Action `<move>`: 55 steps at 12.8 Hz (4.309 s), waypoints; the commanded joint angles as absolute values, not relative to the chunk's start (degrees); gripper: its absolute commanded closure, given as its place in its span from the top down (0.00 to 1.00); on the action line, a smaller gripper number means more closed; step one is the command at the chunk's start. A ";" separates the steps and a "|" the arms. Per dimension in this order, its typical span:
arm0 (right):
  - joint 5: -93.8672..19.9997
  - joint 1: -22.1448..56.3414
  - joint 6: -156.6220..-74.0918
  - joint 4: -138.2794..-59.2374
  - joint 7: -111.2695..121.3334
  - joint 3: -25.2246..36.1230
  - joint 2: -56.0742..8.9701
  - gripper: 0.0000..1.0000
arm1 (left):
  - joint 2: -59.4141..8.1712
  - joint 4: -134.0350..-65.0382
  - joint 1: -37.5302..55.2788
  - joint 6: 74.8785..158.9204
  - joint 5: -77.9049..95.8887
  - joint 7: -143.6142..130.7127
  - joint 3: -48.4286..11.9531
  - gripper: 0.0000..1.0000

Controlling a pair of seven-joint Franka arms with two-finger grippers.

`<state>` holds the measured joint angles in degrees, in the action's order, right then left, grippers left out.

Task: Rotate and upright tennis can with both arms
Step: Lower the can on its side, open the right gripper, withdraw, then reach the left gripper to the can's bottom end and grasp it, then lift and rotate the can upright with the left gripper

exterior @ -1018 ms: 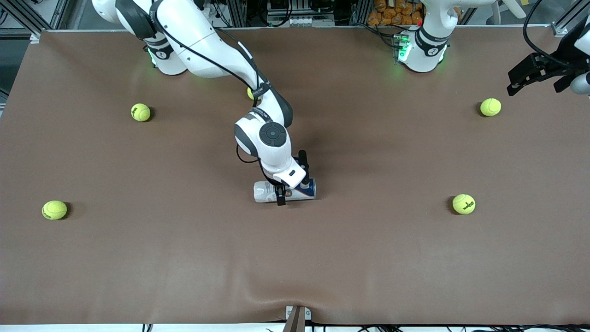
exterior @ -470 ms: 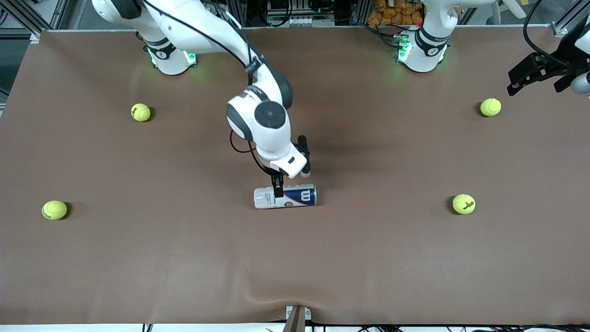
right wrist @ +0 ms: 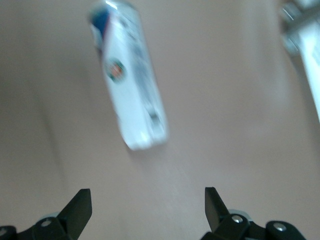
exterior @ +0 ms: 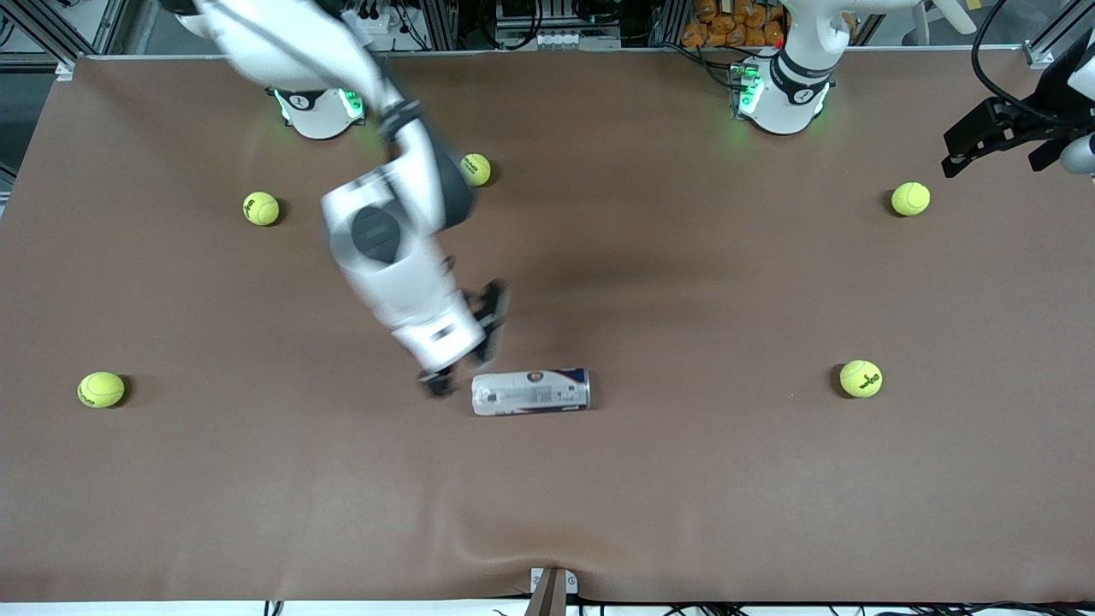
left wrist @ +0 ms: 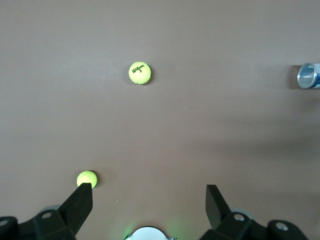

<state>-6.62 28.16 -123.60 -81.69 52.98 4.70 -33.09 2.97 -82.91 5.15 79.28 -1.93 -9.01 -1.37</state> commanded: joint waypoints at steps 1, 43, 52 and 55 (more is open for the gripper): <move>-10.81 19.10 -123.31 -83.32 53.26 3.51 -31.03 1.00 | 3.25 -82.62 4.83 78.66 -1.14 -7.56 -1.32 1.00; -2.55 -2.99 -76.99 -83.50 -0.25 3.25 0.08 1.00 | -60.56 -73.21 20.30 122.52 101.94 36.30 -2.29 0.68; -1.58 -2.72 -76.82 -83.76 -1.41 3.51 1.14 1.00 | -50.82 -73.65 22.41 122.52 102.22 35.25 -2.20 0.00; -1.58 -2.72 -77.43 -83.85 -1.41 3.43 1.06 1.00 | -43.09 -74.79 24.07 123.65 94.62 22.83 -1.85 0.00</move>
